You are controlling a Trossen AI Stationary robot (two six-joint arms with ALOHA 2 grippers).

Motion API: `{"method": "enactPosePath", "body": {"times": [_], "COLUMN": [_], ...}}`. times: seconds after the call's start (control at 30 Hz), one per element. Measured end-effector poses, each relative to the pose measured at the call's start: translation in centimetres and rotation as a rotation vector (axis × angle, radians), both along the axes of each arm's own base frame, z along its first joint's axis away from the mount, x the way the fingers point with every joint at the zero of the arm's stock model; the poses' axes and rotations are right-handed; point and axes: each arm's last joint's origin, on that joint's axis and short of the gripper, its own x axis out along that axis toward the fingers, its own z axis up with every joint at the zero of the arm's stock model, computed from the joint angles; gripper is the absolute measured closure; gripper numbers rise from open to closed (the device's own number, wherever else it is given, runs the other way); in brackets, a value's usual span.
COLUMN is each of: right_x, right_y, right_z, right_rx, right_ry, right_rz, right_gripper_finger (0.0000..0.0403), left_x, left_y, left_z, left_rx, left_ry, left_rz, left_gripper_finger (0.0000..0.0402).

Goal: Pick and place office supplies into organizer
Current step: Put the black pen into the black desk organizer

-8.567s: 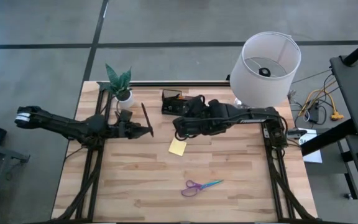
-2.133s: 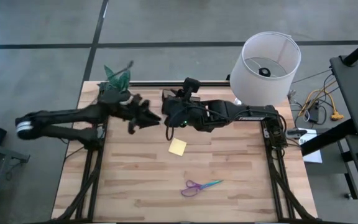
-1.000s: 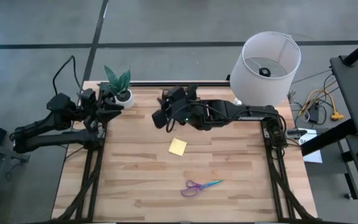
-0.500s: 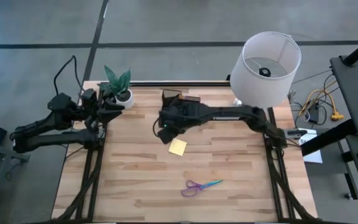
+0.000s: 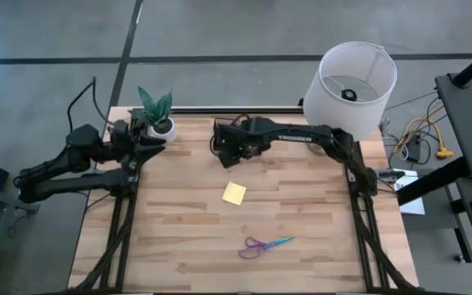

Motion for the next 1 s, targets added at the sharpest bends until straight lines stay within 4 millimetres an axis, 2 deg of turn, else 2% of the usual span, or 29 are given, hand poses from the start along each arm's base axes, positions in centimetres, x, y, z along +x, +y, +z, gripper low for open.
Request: {"method": "enactPosePath", "body": {"times": [0.13, 0.3, 0.4, 0.57, 0.63, 0.8, 1.0], "right_x": [0.5, 0.6, 0.0, -1.0, -1.2, -1.1, -1.0], "right_y": [-1.7, -3.5, -3.4, -3.0, -3.0, -2.9, -3.0], "right_z": [-0.8, -1.1, -1.2, -3.1, -3.4, -3.6, -3.9], "right_rx": [0.072, 0.020, -0.008, 0.004, -0.041, -0.092, -0.180], "right_ry": [-0.122, -0.233, -0.216, -0.163, -0.170, -0.206, -0.230], "right_rz": [-0.084, -0.273, -0.399, -0.564, -0.624, -0.723, -0.763], "right_gripper_finger": [0.0173, 0.0180, 0.0182, 0.0182, 0.0182, 0.0182, 0.0182], "left_x": [0.1, 0.1, 0.0, -0.3, -0.4, -0.6, -0.6], "left_y": [0.4, 0.7, 0.9, 1.1, 1.1, 1.1, 1.1], "left_z": [-0.4, -0.3, -0.2, -0.1, -0.1, -0.1, -0.1], "left_rx": [0.063, 0.217, 0.224, 0.317, 0.329, 0.335, 0.335], "left_ry": [0.048, 0.078, 0.088, 0.113, 0.117, 0.111, 0.111], "left_rz": [0.130, 0.246, 0.326, 0.399, 0.411, 0.412, 0.412], "left_gripper_finger": [0.0295, 0.0295, 0.0295, 0.0295, 0.0295, 0.0295, 0.0295]}}
